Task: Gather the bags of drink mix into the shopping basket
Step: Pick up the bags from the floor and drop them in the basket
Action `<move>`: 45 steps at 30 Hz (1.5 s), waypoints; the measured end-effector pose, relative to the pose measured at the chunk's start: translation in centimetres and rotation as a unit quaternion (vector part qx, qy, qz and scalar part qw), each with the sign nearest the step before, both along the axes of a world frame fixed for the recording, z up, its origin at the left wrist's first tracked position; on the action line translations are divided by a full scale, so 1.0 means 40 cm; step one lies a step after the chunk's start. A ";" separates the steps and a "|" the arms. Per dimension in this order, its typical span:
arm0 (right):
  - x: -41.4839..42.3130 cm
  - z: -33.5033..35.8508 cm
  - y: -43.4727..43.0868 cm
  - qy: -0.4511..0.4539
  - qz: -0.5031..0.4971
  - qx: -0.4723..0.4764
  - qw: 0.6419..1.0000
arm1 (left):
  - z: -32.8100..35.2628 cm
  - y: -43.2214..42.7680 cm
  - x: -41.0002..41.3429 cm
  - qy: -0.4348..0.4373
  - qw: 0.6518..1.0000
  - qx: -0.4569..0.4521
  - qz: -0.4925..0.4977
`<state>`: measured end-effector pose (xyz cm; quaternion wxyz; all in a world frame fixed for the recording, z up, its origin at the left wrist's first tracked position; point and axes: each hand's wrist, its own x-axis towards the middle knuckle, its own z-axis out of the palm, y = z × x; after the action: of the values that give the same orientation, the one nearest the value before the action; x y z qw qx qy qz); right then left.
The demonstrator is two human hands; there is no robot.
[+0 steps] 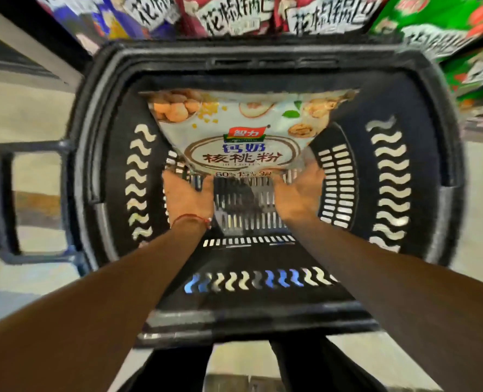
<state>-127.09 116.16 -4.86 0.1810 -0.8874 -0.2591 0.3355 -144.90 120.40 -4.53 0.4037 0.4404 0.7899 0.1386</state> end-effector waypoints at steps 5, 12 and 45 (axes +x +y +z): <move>-0.016 0.308 -0.065 -0.051 0.132 -0.093 0.986 | 0.303 -0.060 -0.010 0.107 0.972 -0.073 -0.194; -0.003 0.703 -0.200 -0.094 0.265 -0.022 0.959 | 0.723 -0.159 0.016 0.225 0.901 -0.069 -0.366; -0.074 1.405 -0.782 -0.301 -0.124 0.165 0.931 | 1.437 -0.388 0.194 0.171 0.538 0.278 -0.777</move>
<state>-130.07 84.87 51.34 0.2785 -0.9293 -0.2416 -0.0204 -137.15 104.87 52.94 0.0672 0.9867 0.1133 -0.0949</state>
